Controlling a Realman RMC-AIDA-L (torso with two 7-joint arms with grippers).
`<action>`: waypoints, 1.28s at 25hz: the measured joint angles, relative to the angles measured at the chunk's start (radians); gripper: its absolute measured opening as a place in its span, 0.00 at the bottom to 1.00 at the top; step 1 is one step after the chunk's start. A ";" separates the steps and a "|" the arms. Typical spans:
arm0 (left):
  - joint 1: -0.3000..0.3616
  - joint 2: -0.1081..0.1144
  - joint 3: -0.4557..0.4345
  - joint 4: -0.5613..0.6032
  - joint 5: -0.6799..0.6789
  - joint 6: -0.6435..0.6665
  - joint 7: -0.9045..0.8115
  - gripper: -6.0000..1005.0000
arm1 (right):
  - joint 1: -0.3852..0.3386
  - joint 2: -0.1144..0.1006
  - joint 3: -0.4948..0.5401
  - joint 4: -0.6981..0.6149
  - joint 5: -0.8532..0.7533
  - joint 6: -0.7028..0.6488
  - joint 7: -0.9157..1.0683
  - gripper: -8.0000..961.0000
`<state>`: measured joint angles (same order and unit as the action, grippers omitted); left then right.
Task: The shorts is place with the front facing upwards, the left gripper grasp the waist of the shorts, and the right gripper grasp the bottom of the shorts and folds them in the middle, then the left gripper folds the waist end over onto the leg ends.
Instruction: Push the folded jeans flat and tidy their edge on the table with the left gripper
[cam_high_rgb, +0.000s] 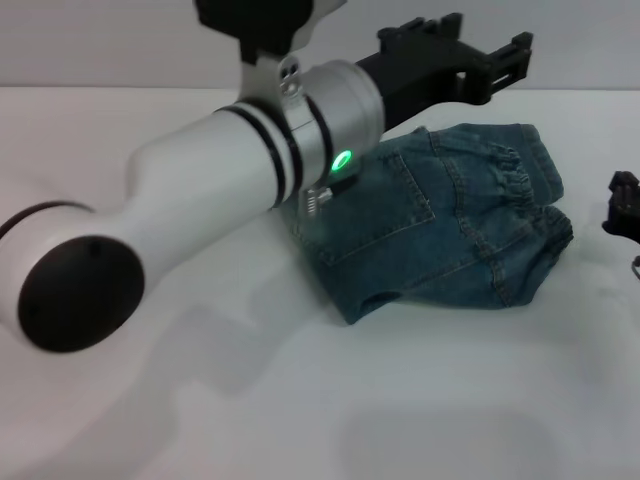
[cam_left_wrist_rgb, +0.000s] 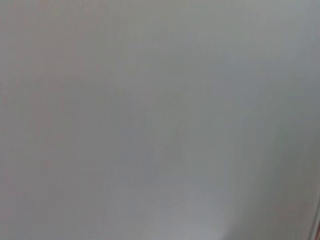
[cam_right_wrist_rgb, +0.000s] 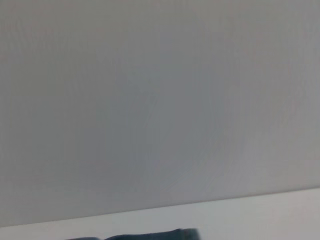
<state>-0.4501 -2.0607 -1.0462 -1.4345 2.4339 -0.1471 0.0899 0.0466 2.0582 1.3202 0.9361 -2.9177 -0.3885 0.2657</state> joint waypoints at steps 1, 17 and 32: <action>0.015 0.000 0.000 -0.007 0.003 0.004 0.003 0.59 | -0.010 0.002 0.006 0.006 0.000 -0.005 -0.018 0.01; 0.247 0.006 0.163 0.197 0.042 0.464 0.053 0.80 | -0.171 0.017 0.029 -0.110 0.000 -0.577 -0.087 0.01; 0.278 0.005 0.447 0.421 0.057 0.701 -0.080 0.21 | -0.151 0.019 0.008 -0.173 0.002 -0.575 -0.080 0.01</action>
<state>-0.1723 -2.0560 -0.5995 -1.0134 2.4913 0.5537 0.0102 -0.1040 2.0769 1.3280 0.7631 -2.9160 -0.9631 0.1852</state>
